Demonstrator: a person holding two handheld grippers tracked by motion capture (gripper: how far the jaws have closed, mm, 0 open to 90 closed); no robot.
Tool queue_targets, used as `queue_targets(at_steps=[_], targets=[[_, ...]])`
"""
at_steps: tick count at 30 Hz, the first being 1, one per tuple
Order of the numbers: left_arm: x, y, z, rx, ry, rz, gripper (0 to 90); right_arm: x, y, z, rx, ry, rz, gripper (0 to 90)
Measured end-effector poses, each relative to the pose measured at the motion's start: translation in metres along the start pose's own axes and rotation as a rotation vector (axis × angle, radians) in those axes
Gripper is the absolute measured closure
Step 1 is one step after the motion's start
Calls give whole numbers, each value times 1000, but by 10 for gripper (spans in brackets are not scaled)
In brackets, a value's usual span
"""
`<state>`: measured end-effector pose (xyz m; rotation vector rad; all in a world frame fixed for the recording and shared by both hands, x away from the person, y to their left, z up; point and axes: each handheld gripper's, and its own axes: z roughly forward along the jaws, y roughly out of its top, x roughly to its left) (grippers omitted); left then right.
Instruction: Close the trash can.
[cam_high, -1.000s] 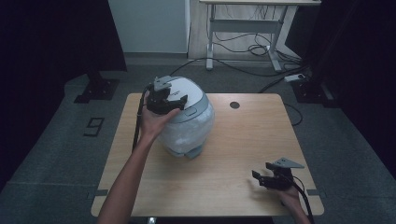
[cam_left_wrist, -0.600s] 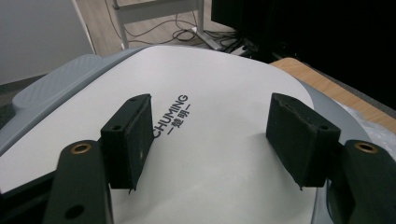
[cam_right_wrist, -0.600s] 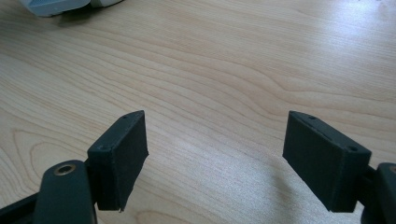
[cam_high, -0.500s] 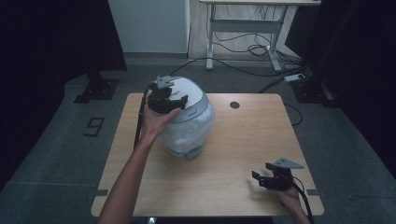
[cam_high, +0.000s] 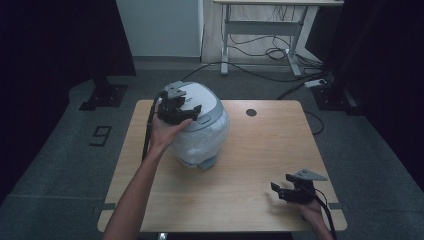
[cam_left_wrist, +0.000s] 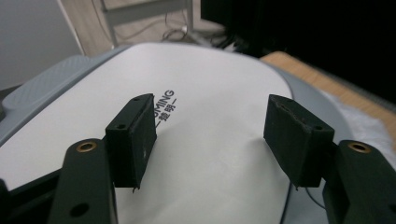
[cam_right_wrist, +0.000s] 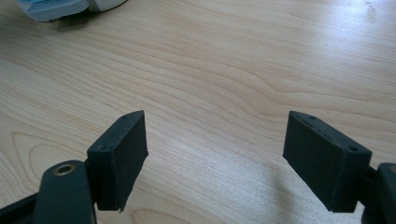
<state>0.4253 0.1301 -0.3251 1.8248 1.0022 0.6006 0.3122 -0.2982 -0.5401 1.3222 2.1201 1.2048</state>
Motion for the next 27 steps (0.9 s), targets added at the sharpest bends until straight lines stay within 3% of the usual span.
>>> queue_targets(at_steps=[3, 8, 16, 27], targets=[[3, -6, -10, -43, -56, -54, 283, -1, 0, -2, -5, -4, 1, 210], [2, -17, -27, -73, -55, -34, 226, -2, 0, -3, -7, -9, 8, 211], [3, -41, -54, -116, -80, -41, 193, -4, 1, -4, -9, -12, 7, 211], [-1, -92, -78, -119, -88, -36, 184, -6, 1, -6, -25, 1, 31, 211]])
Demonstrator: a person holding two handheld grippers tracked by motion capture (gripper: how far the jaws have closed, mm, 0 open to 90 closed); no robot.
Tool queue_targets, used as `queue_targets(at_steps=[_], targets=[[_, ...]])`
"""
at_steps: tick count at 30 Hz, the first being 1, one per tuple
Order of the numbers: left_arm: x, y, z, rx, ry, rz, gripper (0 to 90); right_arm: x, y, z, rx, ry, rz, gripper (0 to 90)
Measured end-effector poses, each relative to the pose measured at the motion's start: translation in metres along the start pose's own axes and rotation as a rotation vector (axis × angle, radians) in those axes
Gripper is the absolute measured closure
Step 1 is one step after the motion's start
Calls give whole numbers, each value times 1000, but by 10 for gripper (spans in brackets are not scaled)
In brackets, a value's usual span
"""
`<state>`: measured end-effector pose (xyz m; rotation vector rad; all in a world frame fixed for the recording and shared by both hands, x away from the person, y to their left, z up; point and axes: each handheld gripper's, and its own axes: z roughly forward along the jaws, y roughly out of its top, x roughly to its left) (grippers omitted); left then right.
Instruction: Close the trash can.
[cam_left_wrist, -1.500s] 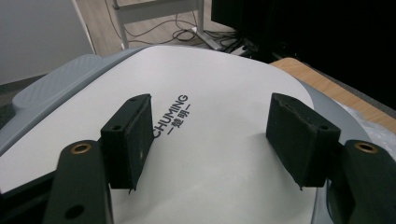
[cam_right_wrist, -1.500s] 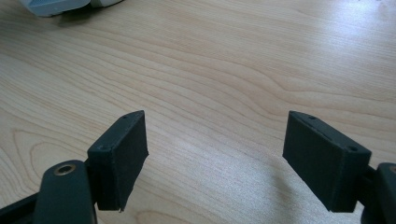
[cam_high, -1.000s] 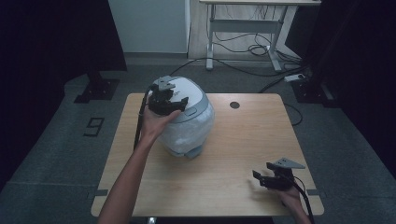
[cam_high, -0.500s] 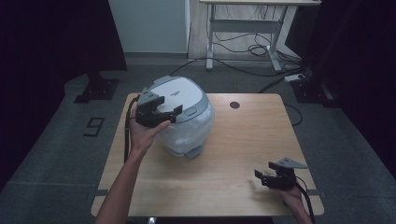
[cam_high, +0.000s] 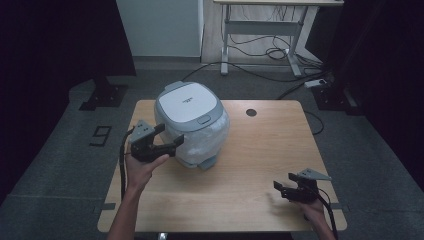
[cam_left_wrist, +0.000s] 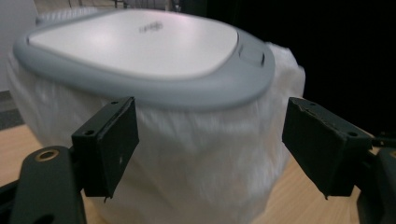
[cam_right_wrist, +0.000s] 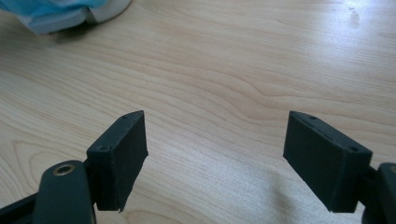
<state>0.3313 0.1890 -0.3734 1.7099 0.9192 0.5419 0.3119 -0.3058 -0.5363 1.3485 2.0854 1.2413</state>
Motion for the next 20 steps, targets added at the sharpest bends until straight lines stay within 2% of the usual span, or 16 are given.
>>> queue_targets(at_steps=[4, 8, 12, 14, 15, 20], targets=[[0, -25, -2, 32, 0, -4, 184, 0, -1, 3, 21, -11, -26, 210], [4, -52, 1, 75, -5, -28, 183, 0, -1, 4, 18, -6, -15, 210], [10, -75, 5, 107, -1, -59, 183, 0, -2, 5, 34, -20, -34, 209], [13, -82, 7, 122, 3, -76, 184, 0, -2, 4, 30, -21, -27, 210], [13, -84, 7, 130, 8, -71, 184, 0, -1, 4, 27, -20, -24, 209], [18, -89, 7, 129, 26, -87, 184, 0, -1, 5, 33, -24, -31, 209]])
